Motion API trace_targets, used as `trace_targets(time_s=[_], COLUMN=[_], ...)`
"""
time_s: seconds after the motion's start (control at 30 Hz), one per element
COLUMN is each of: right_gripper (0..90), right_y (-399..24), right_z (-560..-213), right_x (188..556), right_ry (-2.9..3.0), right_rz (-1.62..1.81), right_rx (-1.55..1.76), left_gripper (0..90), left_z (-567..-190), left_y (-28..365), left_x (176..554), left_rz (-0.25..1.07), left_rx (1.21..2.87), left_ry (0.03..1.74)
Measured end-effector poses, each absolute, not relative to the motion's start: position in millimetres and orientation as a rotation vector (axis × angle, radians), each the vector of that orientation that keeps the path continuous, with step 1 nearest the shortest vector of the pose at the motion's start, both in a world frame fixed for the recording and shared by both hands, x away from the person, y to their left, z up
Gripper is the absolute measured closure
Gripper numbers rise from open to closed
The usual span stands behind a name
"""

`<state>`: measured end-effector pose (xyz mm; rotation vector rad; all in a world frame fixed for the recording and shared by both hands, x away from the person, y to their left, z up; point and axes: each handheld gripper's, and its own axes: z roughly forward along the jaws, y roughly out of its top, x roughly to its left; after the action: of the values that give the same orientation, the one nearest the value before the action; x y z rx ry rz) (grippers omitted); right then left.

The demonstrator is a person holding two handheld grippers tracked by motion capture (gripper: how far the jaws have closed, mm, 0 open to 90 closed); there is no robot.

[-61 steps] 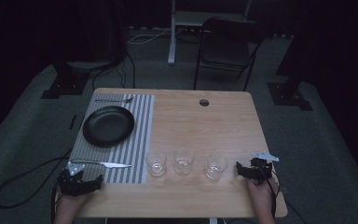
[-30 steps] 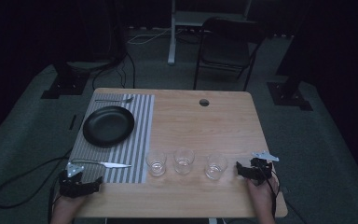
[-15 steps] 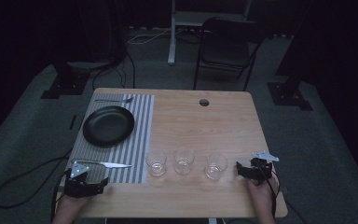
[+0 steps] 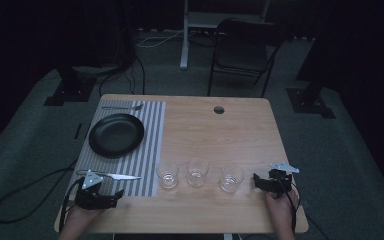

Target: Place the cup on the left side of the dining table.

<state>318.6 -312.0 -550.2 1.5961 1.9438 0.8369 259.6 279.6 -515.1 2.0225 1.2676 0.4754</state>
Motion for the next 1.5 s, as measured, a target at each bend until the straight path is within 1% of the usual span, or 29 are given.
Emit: trace_targets(time_s=[0.4,1.1,1.5], right_gripper=[11.6,11.7,11.6], right_y=[-312.0,-312.0,-312.1], right_z=[-550.2,-550.2,-550.3], right_x=[318.6,318.6,318.7], right_ry=[1.944,1.944,1.944], right_rz=[0.837,0.837,0.837], right_rx=[1.596,1.596,1.594], left_gripper=[4.2,4.2,4.2], left_z=[-500.8,-474.0,-461.3], left_y=[258.7,216.6,188.5], left_x=[265.6,271.5,281.8], left_rz=[0.488,0.411,0.405], left_rx=[2.046,2.061,2.092], left_ry=[1.175,0.956,0.856])
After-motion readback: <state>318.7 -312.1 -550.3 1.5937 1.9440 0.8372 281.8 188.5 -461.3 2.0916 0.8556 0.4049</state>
